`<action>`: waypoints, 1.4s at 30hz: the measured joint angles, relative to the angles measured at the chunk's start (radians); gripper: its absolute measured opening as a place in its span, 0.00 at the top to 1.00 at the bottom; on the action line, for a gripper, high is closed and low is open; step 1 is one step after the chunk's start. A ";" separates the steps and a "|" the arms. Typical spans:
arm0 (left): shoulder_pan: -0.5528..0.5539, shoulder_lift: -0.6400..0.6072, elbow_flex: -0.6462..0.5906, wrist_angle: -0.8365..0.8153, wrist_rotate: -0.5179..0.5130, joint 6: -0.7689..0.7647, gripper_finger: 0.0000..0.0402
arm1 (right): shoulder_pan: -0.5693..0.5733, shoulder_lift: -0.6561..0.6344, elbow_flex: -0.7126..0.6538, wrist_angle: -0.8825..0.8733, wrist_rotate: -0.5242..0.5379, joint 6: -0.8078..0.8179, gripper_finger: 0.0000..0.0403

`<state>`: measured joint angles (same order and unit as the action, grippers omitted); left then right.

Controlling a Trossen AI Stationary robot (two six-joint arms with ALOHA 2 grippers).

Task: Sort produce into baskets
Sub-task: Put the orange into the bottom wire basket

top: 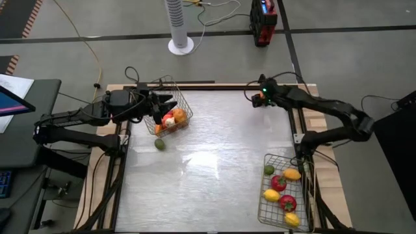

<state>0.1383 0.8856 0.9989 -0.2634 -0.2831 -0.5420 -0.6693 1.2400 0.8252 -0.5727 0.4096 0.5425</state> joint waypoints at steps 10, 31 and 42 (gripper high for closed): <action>-0.024 0.000 0.000 -0.001 0.063 -0.086 0.39 | -0.041 0.175 0.000 0.086 0.009 -0.002 0.04; -0.054 0.000 0.000 -0.041 0.061 -0.094 0.39 | -0.047 0.294 0.000 0.144 0.032 0.033 0.12; -0.054 0.000 0.000 -0.045 0.055 -0.065 0.39 | -0.052 0.326 0.002 0.151 0.042 0.059 0.26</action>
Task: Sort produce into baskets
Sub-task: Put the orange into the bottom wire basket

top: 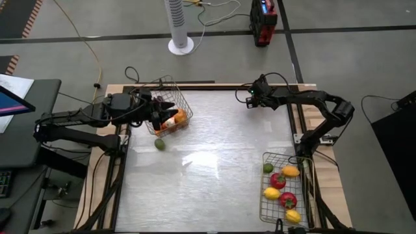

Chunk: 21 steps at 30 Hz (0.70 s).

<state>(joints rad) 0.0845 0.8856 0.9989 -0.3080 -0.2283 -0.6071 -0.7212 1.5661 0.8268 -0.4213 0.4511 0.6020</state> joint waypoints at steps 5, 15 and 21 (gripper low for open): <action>0.000 0.000 0.000 0.000 0.000 0.001 0.39 | 0.000 0.000 0.000 0.003 0.000 -0.001 0.31; 0.000 0.000 0.000 -0.001 -0.021 0.036 0.39 | 0.001 -0.036 0.000 -0.001 -0.023 -0.025 0.50; 0.000 0.000 0.000 -0.001 -0.022 0.037 0.39 | 0.024 -0.111 0.000 -0.020 -0.103 -0.024 0.65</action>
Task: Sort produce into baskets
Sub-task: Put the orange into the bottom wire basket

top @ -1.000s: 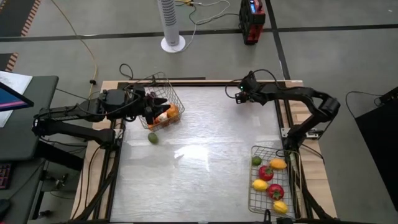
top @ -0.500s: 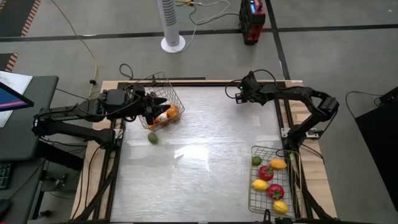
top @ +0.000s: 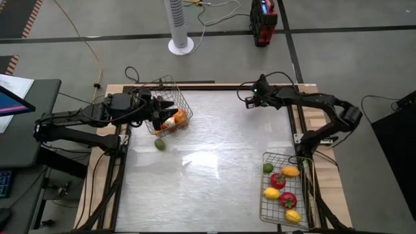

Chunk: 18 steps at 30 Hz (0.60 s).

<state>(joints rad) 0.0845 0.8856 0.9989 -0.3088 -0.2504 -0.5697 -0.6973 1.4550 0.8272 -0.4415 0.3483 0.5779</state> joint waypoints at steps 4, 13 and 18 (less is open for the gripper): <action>0.000 0.000 0.000 0.000 0.000 -0.002 0.39 | 0.011 -0.084 0.000 -0.006 -0.185 -0.003 0.68; 0.000 0.000 0.000 0.000 0.000 0.007 0.39 | 0.008 -0.128 0.213 -0.273 -0.238 -0.234 0.53; 0.000 0.000 0.000 0.002 0.000 0.046 0.39 | -0.017 0.023 0.404 -0.429 -0.238 -0.443 0.32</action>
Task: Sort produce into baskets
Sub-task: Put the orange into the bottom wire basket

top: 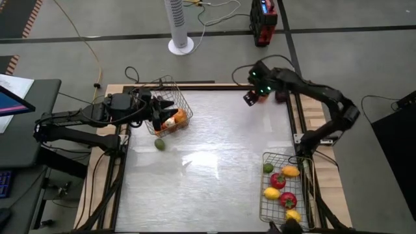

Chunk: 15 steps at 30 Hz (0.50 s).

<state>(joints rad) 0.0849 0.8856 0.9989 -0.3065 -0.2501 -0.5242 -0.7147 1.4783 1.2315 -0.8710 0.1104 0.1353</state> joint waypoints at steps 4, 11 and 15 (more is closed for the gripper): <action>0.000 0.000 0.000 0.000 0.003 0.001 0.39 | -0.054 0.127 0.101 -0.065 -0.003 -0.102 0.17; 0.000 -0.001 0.000 0.001 0.022 -0.004 0.39 | -0.140 0.337 0.246 -0.258 -0.012 -0.213 0.02; 0.000 -0.001 0.000 0.001 0.023 -0.005 0.39 | -0.162 0.425 0.324 -0.334 -0.026 -0.244 0.02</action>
<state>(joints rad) 0.0847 0.8845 0.9989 -0.3054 -0.2276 -0.5290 -0.8768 1.9031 1.5552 -1.2055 0.0845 -0.1084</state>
